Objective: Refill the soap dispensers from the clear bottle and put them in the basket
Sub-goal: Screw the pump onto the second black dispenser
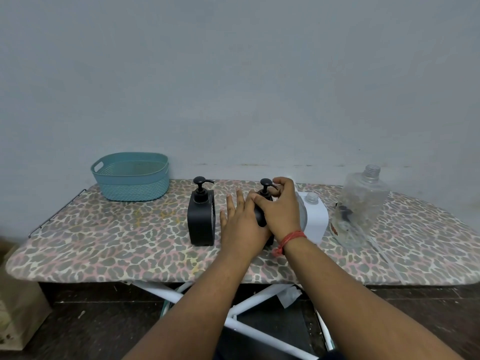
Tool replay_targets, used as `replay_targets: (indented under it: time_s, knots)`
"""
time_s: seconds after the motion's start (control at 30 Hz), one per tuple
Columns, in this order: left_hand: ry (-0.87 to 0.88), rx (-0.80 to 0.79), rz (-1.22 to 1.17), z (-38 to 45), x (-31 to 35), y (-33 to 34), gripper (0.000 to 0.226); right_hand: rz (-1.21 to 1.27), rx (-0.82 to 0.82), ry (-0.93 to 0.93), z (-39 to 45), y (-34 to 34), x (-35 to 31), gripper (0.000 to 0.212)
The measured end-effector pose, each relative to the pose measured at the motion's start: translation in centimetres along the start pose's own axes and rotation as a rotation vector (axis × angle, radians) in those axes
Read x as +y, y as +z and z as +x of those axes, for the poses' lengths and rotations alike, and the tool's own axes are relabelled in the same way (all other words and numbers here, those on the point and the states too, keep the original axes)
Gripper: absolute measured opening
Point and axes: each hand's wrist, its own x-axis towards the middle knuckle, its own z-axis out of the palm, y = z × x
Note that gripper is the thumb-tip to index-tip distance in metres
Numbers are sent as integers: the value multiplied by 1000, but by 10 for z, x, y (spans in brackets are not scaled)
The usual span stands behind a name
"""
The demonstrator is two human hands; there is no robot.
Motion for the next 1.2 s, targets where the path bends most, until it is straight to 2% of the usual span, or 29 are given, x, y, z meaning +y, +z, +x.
replay_targets:
  time_s: [0.1,0.23,0.37,0.6,0.73,0.8,0.93,1.2]
  knots:
    - [-4,0,10,0,-1,0,90,-80,12,-41,0,-1,-3,47]
    - [-8,-6,-6,2,-1,-2,88,-219,-90,-64,-1,-6,-1,26]
    - [-11,1,-20,0,0,-1,89,-166,-110,-29,0,-7,0,19]
    - [-27,-2,23,1,-1,-3,85,-189,-39,8,1,8,-7,34]
    - [-13,-3,-5,0,-2,-4,88,-160,-177,-40,2,-2,-8,19]
    - [-2,10,-8,1,-1,-3,88,-171,-238,-64,2,-10,-8,19]
    - [-13,26,14,1,-1,-1,88,-262,-143,-86,5,-13,-8,13]
    - [-26,23,0,-1,0,-5,79,-351,-71,-59,2,5,-13,19]
